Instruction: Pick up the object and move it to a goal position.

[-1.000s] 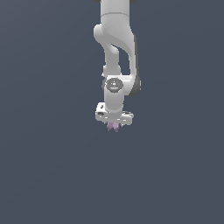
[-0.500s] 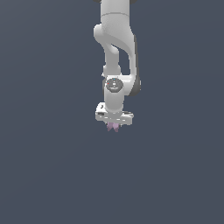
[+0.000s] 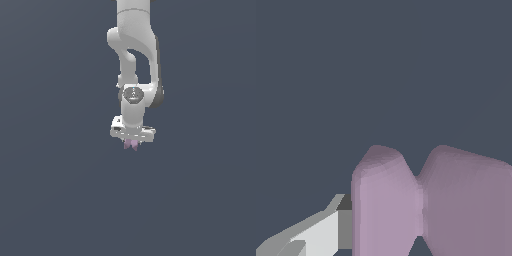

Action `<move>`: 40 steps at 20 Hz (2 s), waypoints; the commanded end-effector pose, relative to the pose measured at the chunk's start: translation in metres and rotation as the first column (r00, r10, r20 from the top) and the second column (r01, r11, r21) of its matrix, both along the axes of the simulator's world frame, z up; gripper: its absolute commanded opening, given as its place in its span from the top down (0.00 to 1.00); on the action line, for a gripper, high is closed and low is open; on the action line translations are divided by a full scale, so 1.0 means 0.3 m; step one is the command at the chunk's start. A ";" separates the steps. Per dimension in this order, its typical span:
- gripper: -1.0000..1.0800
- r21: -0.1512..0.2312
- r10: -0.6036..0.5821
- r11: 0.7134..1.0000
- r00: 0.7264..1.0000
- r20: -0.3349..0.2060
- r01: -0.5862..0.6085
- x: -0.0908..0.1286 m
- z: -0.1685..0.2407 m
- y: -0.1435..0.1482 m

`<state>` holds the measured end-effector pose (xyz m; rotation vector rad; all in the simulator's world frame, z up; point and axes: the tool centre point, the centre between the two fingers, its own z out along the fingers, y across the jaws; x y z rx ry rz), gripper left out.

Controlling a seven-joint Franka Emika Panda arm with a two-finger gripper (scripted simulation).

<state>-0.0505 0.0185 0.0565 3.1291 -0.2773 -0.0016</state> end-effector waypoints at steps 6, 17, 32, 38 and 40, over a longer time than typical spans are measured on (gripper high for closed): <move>1.00 0.000 0.001 1.000 1.000 0.001 -0.001 0.054 0.140 0.092; 1.00 -0.001 0.000 1.000 1.000 0.001 0.000 0.180 0.455 0.299; 1.00 -0.001 0.000 1.000 1.000 0.001 0.000 0.329 0.802 0.530; 1.00 0.000 0.000 1.000 1.000 0.001 0.000 0.374 0.897 0.592; 1.00 0.000 0.000 1.000 1.000 0.001 0.000 0.387 0.924 0.610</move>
